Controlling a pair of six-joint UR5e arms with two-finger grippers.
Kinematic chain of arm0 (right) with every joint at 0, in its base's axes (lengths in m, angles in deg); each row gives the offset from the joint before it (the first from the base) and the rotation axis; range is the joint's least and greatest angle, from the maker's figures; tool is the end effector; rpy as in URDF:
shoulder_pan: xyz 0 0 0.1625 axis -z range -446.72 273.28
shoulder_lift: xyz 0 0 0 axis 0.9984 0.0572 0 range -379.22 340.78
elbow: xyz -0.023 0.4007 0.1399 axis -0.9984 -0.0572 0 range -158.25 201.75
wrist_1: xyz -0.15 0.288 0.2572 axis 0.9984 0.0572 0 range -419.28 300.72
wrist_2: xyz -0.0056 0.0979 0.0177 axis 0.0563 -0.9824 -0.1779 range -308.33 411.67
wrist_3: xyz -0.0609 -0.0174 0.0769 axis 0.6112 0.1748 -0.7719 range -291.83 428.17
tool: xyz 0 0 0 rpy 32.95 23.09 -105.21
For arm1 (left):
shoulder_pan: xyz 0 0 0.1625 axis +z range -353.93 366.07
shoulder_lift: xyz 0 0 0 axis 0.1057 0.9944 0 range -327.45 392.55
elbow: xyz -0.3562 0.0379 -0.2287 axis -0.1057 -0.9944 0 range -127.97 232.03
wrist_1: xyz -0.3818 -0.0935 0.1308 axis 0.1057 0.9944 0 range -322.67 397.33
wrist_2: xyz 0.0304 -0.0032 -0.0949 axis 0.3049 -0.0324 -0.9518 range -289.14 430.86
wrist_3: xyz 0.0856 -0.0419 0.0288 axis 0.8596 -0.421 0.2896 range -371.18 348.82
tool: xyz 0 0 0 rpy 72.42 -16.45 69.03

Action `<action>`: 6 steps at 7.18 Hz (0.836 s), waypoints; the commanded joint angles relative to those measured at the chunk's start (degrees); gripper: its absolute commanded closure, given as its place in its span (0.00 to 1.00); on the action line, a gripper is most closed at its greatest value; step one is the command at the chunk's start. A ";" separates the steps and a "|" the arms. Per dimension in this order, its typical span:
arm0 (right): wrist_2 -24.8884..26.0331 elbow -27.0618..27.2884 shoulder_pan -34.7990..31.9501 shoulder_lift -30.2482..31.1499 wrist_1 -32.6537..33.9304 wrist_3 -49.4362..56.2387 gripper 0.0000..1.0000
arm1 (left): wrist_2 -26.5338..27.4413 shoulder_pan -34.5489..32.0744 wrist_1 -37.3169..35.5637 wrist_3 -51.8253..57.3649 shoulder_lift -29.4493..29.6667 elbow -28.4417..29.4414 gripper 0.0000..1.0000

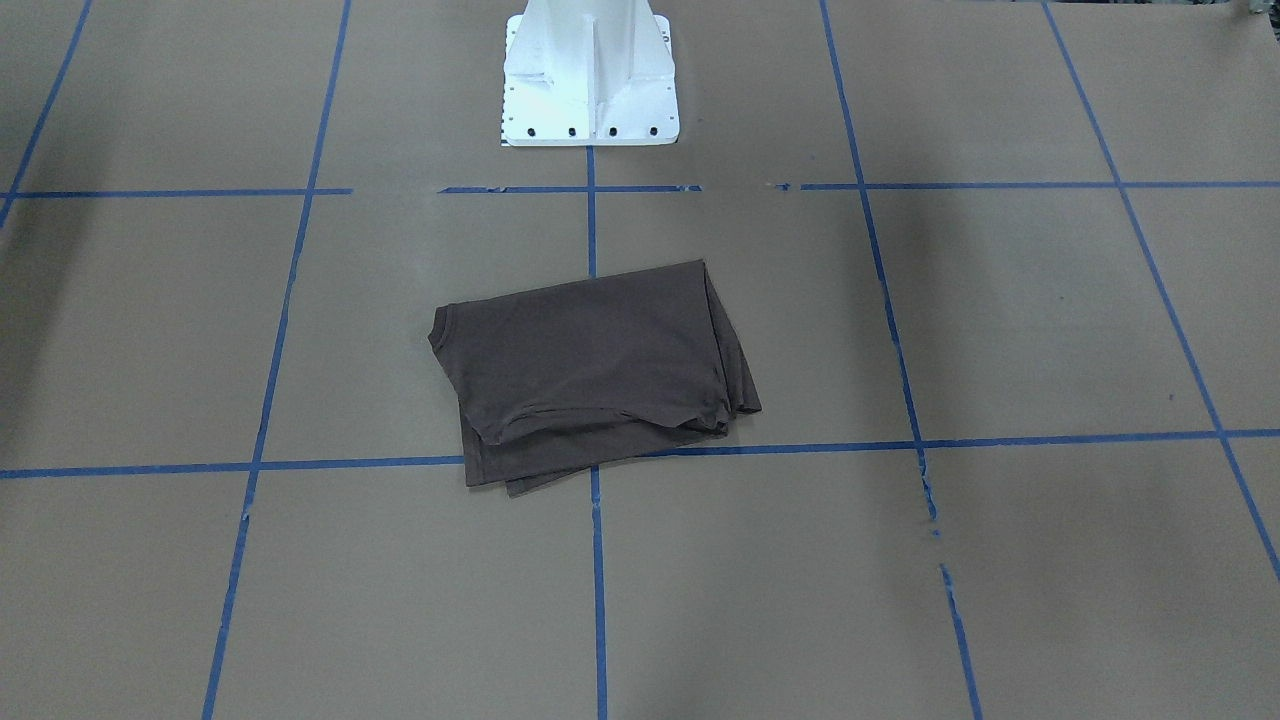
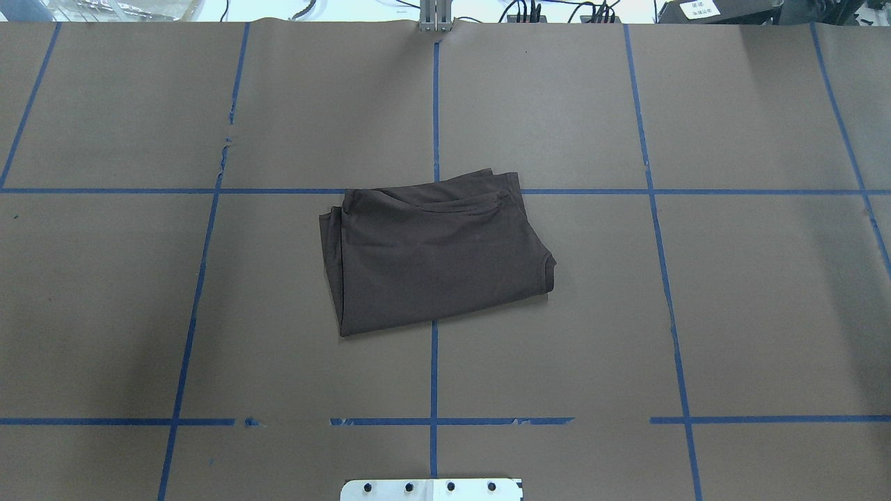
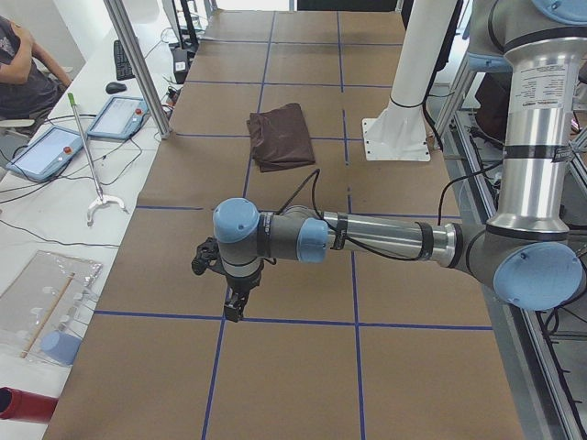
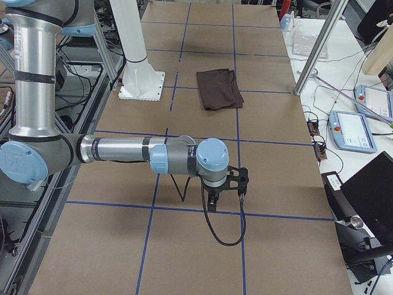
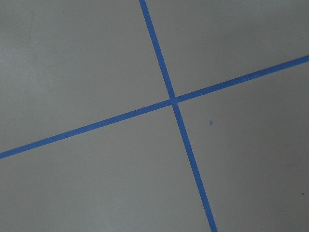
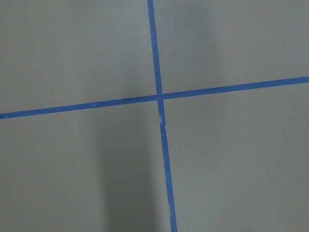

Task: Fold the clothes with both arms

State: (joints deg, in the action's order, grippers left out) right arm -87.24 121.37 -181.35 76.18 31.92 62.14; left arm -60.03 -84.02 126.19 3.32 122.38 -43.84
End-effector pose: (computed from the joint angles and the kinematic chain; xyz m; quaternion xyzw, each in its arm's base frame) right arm 0.0947 -0.4480 0.6170 0.0189 -0.4141 0.0736 0.9071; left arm -0.0688 -0.4943 0.6156 0.0812 0.3415 0.1312 0.9271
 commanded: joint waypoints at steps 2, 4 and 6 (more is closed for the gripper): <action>0.04 0.48 1.29 -0.04 0.03 -1.01 0.00 | -0.49 0.09 0.08 -9.15 0.00 0.24 0.00; -0.14 0.40 1.29 0.05 0.03 -1.01 0.00 | -0.41 0.09 0.44 -13.89 0.00 0.24 0.00; -0.23 0.31 1.29 0.13 0.03 -1.10 0.00 | -0.41 0.09 0.52 -13.80 0.00 0.16 0.00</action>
State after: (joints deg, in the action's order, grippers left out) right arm -87.42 121.75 -180.06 76.27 31.95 61.08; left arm -60.45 -83.94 126.63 -10.28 122.38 -43.65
